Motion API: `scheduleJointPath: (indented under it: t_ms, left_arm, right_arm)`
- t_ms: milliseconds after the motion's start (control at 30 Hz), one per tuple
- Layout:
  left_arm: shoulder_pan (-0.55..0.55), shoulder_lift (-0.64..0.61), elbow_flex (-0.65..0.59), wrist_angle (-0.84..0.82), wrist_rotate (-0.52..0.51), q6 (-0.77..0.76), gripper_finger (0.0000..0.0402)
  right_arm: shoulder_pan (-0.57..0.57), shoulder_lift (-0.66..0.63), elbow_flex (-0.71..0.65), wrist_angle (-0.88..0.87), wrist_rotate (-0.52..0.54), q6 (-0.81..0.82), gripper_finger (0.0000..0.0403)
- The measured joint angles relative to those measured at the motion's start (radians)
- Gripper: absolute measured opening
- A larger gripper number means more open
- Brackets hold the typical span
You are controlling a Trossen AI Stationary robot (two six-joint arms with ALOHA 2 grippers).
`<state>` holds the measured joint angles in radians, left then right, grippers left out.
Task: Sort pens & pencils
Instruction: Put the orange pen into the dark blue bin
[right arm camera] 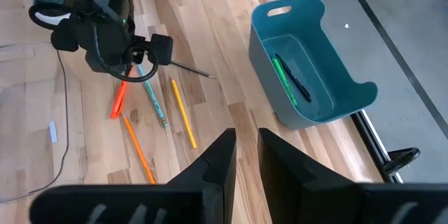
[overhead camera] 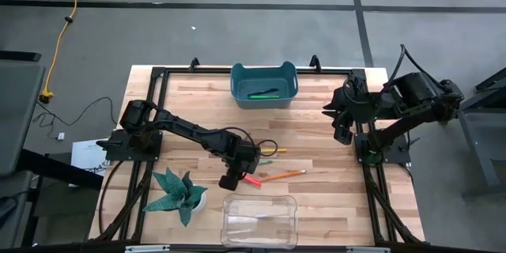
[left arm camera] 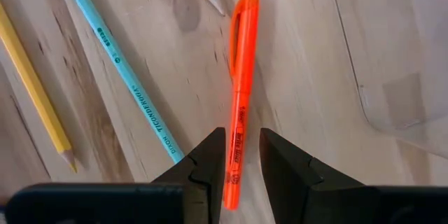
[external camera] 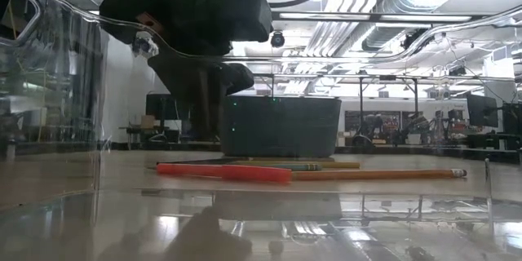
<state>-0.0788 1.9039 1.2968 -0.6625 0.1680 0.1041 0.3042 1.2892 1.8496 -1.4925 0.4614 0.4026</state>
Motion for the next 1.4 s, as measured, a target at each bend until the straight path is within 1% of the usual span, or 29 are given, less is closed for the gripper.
scheduleJointPath:
  t_ms: [167,233,300,367,433,533,933,1400]
  left_arm:
    - [0.000,0.019,-0.001,-0.016,0.003,0.004,0.0079]
    - [0.000,0.037,0.004,0.005,0.005,0.004,0.0079]
    - [0.000,0.047,-0.003,-0.030,0.006,0.004,0.0079]
    - [0.000,0.060,0.002,0.003,0.023,0.004,0.0079]
    - [0.000,0.062,-0.001,-0.025,0.024,0.012,0.0079]
    - [-0.003,0.073,0.002,-0.002,0.022,0.019,0.0079]
    - [-0.002,0.097,0.001,-0.016,0.027,0.026,0.0079]
    - [-0.001,0.106,0.004,-0.031,0.009,0.015,0.0078]
  right_arm:
    - [0.000,0.000,0.000,0.000,0.000,0.000,0.0051]
    - [0.000,0.000,0.000,0.000,0.000,0.000,0.0051]
    - [0.000,0.000,0.000,0.000,0.000,0.000,0.0051]
    - [0.000,0.000,0.000,0.000,0.000,0.000,0.0051]
    - [0.000,0.000,0.000,0.000,0.000,0.000,0.0051]
    - [0.000,0.000,0.000,0.000,0.000,0.000,0.0051]
    - [0.000,0.000,0.000,0.000,0.000,-0.002,0.0051]
    - [0.000,0.000,0.000,0.000,0.000,-0.010,0.0051]
